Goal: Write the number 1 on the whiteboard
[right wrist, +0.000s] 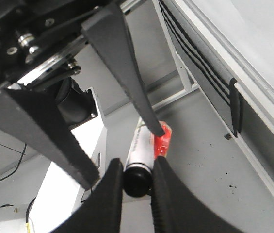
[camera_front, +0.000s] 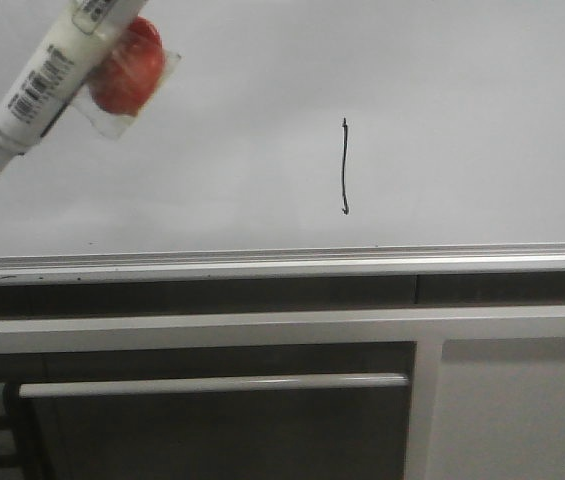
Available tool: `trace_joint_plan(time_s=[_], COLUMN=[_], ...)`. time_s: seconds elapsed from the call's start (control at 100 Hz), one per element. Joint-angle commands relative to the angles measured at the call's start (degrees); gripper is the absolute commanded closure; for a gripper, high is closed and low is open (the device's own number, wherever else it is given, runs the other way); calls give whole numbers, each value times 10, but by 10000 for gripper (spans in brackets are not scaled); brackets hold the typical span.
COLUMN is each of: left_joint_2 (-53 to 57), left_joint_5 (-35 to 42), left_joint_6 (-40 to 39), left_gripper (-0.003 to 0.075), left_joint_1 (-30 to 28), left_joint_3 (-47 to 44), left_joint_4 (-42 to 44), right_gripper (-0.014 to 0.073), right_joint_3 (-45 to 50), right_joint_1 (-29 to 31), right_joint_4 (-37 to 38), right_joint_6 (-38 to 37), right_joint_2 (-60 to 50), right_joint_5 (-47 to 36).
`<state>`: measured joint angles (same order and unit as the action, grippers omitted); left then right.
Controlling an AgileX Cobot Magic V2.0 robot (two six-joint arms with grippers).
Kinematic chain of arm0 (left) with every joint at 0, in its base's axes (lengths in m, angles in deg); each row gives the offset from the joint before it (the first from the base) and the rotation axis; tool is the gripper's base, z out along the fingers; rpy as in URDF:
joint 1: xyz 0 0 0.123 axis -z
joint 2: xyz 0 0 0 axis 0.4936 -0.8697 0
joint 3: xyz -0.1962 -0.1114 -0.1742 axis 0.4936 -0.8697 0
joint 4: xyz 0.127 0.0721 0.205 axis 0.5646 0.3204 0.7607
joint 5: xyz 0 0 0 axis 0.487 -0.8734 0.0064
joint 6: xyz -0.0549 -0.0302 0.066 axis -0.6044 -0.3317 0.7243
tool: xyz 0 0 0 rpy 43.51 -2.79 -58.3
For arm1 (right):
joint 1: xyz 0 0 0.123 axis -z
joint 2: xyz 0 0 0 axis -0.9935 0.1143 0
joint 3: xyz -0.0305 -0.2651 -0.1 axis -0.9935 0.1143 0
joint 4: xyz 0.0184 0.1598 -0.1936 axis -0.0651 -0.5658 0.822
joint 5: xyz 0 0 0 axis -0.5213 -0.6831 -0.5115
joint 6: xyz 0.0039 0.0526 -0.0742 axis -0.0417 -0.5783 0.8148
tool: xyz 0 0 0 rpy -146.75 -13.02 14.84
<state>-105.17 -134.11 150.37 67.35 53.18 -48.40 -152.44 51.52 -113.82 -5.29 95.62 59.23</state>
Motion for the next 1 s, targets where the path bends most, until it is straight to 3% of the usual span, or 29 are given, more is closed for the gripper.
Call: trace_joint_plan(time_s=[0.0, 0.33, 0.59, 0.84, 0.99], left_joint_2=[-1, -1, -1, -1, -1], left_joint_5=[13, 30, 40, 33, 31], left_joint_6=[0, 2, 2, 2, 2], left_gripper=[419, 459, 573, 739, 741], left_joint_1=[-1, -1, -1, -1, -1], left_joint_3=[19, 19, 19, 19, 19], left_joint_4=[-16, -15, -15, -15, -15], right_gripper=[637, 637, 637, 637, 637], right_joint_3=[-18, -18, -18, -18, -18], right_joint_1=[-2, -2, -2, -2, -2], right_joint_4=[-28, -40, -45, -57, -58], right_joint_6=[-4, -5, -5, -5, -5], right_joint_2=[-9, -8, -8, -8, -8], right_joint_5=[-17, -14, -6, -2, 2])
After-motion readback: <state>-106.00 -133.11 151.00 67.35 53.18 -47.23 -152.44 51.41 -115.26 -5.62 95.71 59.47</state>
